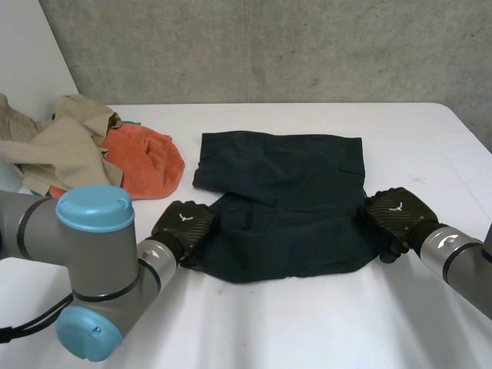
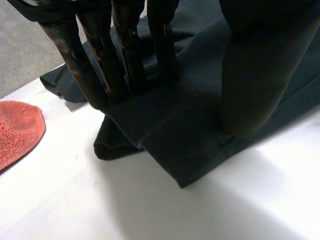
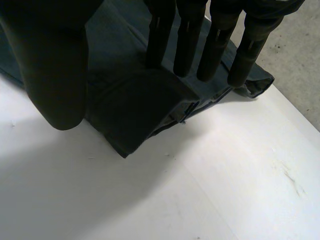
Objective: Fold the laundry.
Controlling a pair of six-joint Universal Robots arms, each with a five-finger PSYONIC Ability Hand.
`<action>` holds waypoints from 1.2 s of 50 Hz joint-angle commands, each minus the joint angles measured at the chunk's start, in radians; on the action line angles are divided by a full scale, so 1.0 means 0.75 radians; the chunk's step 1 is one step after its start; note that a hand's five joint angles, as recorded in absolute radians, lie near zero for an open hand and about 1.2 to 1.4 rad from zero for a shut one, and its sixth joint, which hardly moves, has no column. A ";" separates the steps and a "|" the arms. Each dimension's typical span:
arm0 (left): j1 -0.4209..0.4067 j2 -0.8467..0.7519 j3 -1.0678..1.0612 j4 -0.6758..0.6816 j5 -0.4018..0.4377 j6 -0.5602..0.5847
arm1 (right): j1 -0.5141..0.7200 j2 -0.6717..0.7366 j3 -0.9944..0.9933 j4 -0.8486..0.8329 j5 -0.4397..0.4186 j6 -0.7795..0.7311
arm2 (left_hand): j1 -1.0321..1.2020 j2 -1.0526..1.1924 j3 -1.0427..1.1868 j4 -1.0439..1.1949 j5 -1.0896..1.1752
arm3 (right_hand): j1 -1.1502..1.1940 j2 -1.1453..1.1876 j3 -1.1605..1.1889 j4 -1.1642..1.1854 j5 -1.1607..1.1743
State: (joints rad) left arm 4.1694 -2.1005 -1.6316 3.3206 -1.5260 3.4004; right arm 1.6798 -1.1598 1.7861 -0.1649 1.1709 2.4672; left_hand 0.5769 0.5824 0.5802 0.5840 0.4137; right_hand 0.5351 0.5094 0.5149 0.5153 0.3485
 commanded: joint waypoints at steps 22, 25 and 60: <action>-0.020 0.454 -0.070 -0.158 -0.080 0.107 | -0.012 -0.263 -0.017 0.295 0.020 -0.082 | 1.092 1.085 1.088 1.083 1.077 | 1.148 1.182 1.175 1.175 1.164; -0.059 0.608 -0.093 -0.450 -0.076 0.113 | -0.023 -0.441 -0.031 0.606 0.018 -0.211 | 1.092 1.085 1.088 1.083 1.077 | 1.148 1.182 1.175 1.175 1.164; 0.020 -0.304 0.710 -0.069 -0.037 0.328 | 0.174 0.184 -0.556 0.216 0.404 -0.066 | 1.092 1.085 1.088 1.083 1.077 | 1.148 1.182 1.175 1.175 1.164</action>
State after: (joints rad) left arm 4.1626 -2.1376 -1.2933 3.2612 -1.5634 3.6041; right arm 1.7235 -1.2131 1.5327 0.0962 1.3620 2.4289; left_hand 1.1321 1.1970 1.1913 1.1997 0.9995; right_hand 1.1067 1.1620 1.1806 1.1965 1.0071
